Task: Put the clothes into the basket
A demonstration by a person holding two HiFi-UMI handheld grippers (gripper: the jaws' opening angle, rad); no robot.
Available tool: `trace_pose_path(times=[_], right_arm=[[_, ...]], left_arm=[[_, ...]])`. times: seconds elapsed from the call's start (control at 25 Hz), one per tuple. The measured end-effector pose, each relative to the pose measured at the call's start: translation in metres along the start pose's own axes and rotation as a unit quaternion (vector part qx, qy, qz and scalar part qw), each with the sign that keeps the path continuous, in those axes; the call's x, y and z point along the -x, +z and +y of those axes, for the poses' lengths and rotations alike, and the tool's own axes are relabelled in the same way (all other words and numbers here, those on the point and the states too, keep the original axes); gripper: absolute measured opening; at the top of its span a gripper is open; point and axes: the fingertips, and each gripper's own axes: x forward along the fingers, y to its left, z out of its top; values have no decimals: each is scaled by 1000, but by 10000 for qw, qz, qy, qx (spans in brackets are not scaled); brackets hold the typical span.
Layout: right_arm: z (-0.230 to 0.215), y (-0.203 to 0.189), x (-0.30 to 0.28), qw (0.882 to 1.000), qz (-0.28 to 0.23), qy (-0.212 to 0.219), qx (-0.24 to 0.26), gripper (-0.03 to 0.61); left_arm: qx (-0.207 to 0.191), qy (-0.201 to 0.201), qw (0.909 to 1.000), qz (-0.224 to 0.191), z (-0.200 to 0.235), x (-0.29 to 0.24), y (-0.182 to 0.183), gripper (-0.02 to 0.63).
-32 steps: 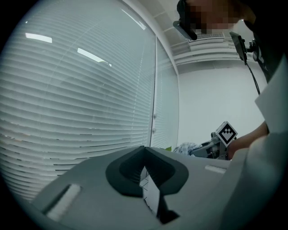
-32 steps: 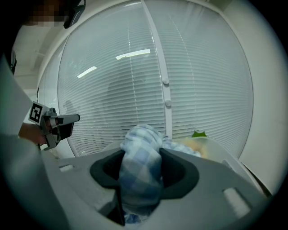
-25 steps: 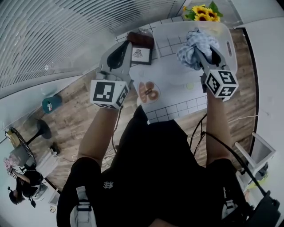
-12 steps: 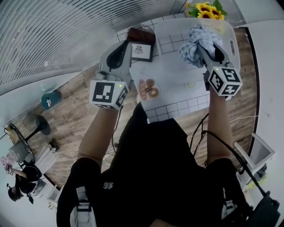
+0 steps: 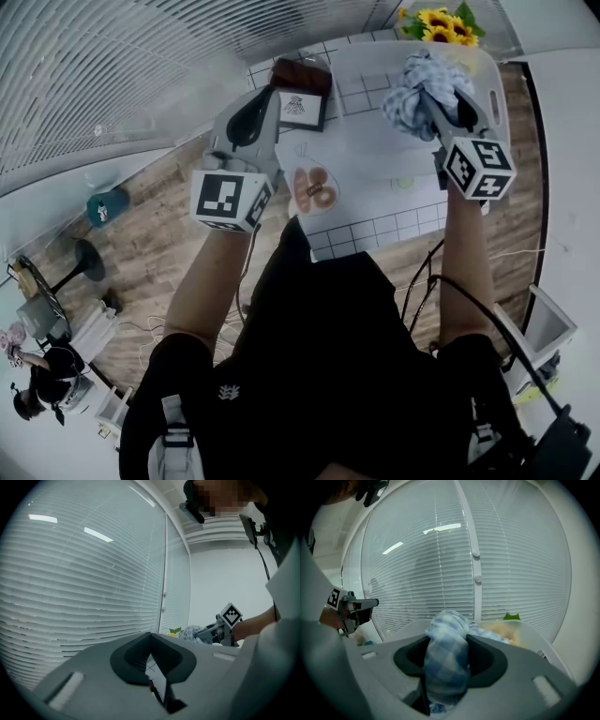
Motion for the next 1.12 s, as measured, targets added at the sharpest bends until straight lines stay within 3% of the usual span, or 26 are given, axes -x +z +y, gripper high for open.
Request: trace_pose_path(times=[0.76, 1.12], right_arm=[[-9, -13, -11, 9989, 451, -30, 102, 227], [-6, -2, -4, 9995, 228, -109, 199, 232]], left_arm=[[8, -26, 10000, 38, 1, -12, 2, 8], [20, -24, 10000, -7, 0, -10, 5, 8]])
